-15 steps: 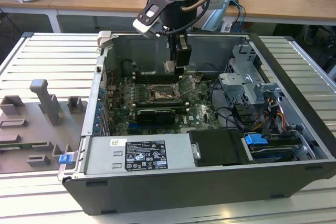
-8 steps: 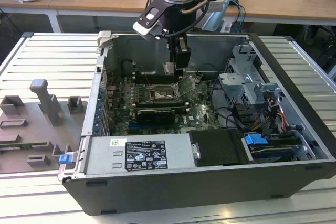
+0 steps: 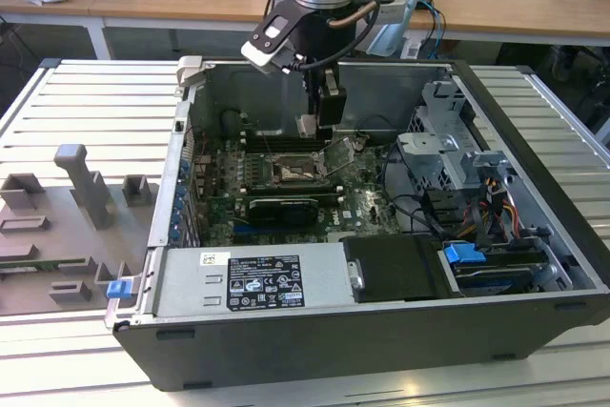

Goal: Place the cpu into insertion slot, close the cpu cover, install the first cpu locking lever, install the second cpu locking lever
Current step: 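Place the cpu into insertion slot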

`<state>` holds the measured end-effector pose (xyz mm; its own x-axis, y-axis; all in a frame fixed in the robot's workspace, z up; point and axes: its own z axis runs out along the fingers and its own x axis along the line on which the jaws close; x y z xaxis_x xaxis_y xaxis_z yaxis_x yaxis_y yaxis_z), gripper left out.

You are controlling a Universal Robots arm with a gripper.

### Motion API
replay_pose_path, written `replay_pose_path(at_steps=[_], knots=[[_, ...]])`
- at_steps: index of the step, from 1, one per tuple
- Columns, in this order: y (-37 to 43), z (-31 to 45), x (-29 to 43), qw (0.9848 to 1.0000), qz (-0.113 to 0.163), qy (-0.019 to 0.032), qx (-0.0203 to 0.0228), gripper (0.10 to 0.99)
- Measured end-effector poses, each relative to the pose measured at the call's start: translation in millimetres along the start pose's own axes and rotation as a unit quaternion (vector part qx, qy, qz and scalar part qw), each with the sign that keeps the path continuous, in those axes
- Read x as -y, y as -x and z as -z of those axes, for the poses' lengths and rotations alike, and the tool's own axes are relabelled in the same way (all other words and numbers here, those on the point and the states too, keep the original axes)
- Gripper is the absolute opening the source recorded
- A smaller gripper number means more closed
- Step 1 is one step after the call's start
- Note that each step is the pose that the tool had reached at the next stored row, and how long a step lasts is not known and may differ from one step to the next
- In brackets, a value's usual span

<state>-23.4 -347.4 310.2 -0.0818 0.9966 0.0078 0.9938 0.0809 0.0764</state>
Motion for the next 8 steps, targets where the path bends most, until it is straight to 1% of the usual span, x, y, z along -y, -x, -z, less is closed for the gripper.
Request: replay_pose_path(at_steps=[7,8], knots=[[0.0,-5.2,0.4,1.0000,0.000,0.0000,0.0000,0.537],[0.1,-6.9,0.5,1.0000,0.000,0.0000,0.0000,0.537]])
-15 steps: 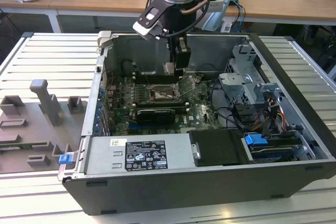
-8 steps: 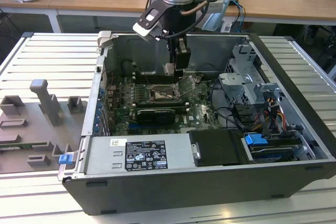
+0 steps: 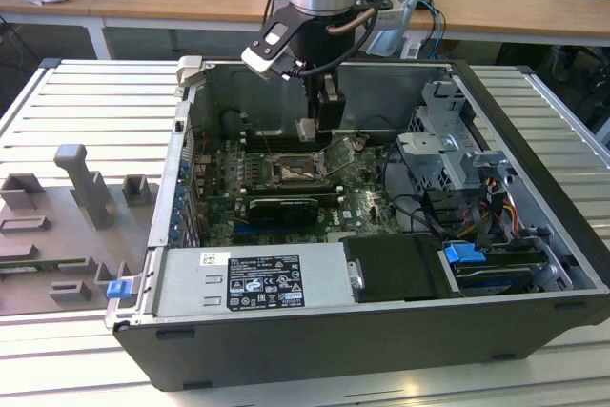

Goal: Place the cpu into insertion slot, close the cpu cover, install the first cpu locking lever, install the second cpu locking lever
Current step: 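Place the cpu into insertion slot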

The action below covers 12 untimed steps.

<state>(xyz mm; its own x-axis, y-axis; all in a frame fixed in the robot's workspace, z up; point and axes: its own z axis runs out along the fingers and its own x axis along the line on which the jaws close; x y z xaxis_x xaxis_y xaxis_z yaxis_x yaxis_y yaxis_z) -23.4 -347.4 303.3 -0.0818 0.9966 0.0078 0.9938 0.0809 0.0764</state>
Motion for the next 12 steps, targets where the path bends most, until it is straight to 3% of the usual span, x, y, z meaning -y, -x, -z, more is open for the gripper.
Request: replay_pose_path(at_steps=[2,4,12], knots=[[-0.4,-2.6,0.2,1.0000,-0.003,0.0000,0.0003,0.537],[-0.8,-10.5,0.7,0.9997,-0.025,0.0002,0.0020,0.537],[-1.0,-22.0,3.8,0.9996,-0.027,0.0003,0.0018,0.537]])
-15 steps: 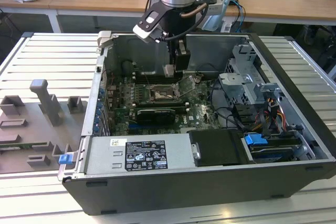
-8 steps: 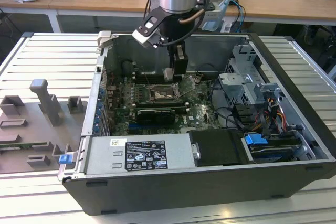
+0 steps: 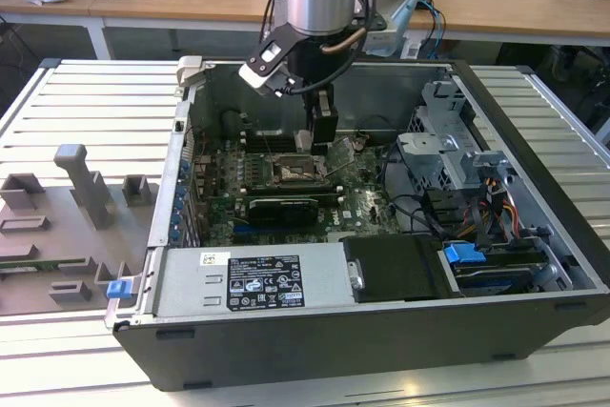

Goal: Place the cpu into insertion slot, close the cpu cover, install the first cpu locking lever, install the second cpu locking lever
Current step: 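Place the cpu into insertion slot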

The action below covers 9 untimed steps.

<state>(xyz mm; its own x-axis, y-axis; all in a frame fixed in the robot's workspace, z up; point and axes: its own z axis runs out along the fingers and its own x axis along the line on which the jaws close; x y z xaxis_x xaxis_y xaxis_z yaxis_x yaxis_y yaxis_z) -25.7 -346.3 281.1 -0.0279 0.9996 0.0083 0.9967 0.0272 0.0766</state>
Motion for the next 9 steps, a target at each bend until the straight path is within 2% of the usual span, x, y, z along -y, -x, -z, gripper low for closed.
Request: replay_pose_path(at_steps=[9], knots=[[0.0,-3.6,1.5,1.0000,0.000,-0.0005,0.0000,0.537]])
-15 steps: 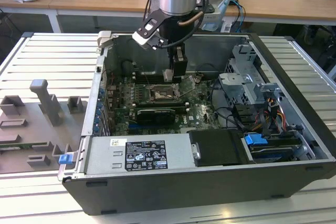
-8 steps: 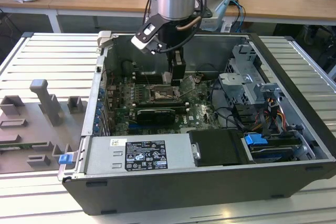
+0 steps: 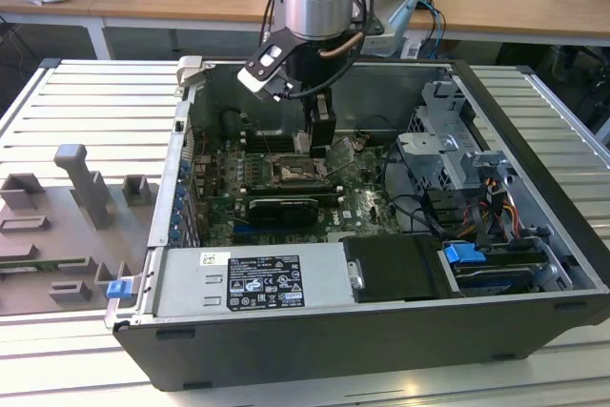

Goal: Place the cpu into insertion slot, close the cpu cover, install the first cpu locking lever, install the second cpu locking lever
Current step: 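Place the cpu into insertion slot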

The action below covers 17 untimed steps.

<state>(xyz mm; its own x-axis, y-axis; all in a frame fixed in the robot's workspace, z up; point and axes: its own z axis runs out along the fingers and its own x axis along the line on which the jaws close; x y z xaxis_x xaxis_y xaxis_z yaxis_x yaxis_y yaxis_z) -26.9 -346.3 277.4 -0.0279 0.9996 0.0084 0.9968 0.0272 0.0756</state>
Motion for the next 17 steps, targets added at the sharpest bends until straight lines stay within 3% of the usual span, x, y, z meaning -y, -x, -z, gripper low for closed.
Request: replay_pose_path(at_steps=[11,17], knots=[[0.0,-1.9,0.5,1.0000,0.000,-0.0005,-0.0001,0.537],[0.0,-15.3,2.6,1.0000,-0.007,-0.0005,0.0005,0.537]])
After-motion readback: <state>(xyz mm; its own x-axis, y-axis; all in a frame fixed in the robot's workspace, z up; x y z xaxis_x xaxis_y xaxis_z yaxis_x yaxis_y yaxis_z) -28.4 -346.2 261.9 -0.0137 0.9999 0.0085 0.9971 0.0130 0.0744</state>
